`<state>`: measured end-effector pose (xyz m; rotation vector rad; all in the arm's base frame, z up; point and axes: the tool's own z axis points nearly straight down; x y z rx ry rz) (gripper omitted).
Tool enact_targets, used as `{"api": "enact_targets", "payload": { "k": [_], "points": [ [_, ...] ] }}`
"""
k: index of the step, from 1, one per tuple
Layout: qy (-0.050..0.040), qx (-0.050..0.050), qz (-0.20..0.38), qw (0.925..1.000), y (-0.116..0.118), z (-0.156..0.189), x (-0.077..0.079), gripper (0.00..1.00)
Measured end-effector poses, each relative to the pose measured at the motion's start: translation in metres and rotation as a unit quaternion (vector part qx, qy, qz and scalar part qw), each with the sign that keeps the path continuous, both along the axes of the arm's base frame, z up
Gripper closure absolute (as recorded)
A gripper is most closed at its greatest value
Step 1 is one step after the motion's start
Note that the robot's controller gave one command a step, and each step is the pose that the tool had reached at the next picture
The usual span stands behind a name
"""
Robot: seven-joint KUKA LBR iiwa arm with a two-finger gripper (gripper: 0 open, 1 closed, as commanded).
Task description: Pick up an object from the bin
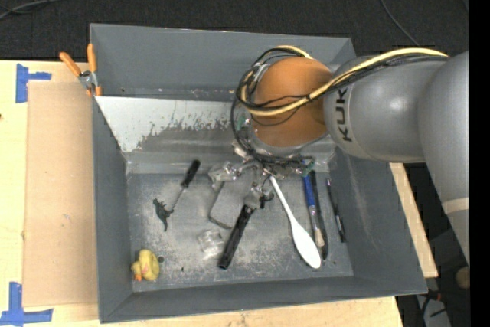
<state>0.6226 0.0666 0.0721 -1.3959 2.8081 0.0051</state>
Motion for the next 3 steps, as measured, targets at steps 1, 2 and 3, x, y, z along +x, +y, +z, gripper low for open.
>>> {"api": "enact_targets", "payload": {
  "k": [1, 2, 3],
  "points": [
    [0.0000, 0.000, -0.001, 1.0000, 0.000, 0.000, 0.000, 1.00],
    [0.0011, 0.000, -0.002, 1.0000, 0.001, 0.025, -0.001, 1.00],
    [-0.0012, 0.002, -0.003, 1.0000, 0.002, 0.044, 0.000, 1.00]
  ]
}}
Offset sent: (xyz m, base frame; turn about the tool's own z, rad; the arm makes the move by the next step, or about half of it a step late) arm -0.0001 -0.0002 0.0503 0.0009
